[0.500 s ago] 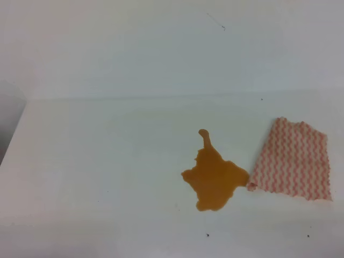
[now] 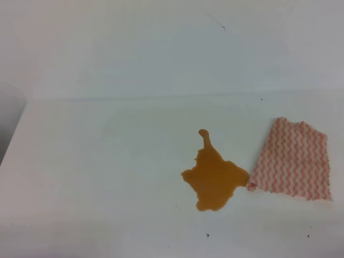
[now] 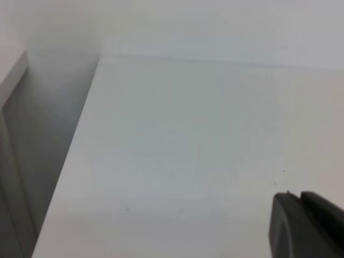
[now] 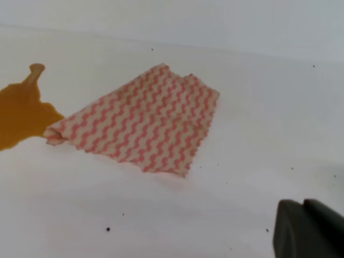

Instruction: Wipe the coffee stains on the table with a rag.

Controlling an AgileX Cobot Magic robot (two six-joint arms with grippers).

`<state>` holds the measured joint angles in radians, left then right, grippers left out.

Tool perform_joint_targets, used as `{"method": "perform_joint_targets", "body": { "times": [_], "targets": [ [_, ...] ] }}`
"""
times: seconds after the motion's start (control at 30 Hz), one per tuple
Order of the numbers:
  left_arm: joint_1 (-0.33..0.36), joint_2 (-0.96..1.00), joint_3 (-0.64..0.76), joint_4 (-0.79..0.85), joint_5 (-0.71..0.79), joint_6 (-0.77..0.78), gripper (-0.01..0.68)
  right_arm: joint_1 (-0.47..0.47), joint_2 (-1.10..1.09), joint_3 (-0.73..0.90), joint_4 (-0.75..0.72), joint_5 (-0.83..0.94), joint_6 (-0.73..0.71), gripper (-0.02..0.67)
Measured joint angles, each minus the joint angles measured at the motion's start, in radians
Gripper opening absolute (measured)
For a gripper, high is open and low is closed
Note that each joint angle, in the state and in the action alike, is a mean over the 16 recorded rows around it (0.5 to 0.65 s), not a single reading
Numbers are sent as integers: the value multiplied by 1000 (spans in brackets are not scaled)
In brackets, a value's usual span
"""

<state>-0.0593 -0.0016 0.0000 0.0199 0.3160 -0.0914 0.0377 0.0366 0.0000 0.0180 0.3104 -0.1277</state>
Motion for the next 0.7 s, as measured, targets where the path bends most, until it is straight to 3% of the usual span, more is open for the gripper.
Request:
{"method": "perform_joint_targets", "body": {
  "times": [0.7],
  "targets": [
    [0, 0, 0, 0, -4, 0, -3, 0, 0, 0, 0, 0, 0, -2]
  ]
}}
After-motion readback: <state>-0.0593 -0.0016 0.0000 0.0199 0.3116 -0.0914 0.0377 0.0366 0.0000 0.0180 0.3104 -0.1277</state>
